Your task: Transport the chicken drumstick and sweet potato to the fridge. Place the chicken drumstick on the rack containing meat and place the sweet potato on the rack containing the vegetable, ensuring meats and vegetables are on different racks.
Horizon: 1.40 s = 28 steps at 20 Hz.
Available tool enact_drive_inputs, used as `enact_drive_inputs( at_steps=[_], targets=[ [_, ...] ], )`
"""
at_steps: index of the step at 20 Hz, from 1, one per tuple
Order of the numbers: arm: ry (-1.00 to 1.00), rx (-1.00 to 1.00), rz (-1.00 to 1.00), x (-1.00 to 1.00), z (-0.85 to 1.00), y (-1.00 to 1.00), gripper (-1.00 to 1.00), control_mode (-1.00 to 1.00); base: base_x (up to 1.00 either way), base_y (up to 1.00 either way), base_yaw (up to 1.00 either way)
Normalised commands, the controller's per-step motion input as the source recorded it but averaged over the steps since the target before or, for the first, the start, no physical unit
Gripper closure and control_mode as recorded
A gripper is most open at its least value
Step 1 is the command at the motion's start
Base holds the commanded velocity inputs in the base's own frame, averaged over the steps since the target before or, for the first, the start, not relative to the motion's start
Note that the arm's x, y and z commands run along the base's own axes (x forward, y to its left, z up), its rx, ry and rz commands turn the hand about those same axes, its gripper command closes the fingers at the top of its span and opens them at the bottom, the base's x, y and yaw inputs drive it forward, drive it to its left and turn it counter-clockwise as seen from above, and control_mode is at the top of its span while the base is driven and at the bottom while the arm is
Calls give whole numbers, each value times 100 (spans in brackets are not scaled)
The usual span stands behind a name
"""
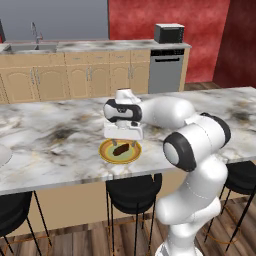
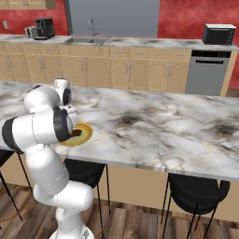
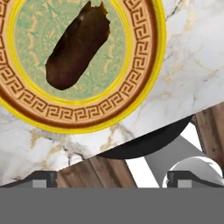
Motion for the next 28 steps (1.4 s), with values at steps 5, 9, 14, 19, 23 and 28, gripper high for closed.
enact_drive_inputs(
  at_steps=[5,9,14,19,23,28],
  targets=[
    [-1,0,-2,10,-19,-4,-100,-100,0,0,0],
    [-10,0,-4,7,-28,-14,-100,-100,0,0,0],
    [-9,0,-4,20,-24,-5,-100,-100,0,0,0],
    [-5,0,-3,42,-21,0,-100,-100,0,0,0],
    [0,0,-4,41,-10,0,-100,-100,0,0,0],
    [1,0,-1,51,-16,2,-100,-100,0,0,0]
  ],
)
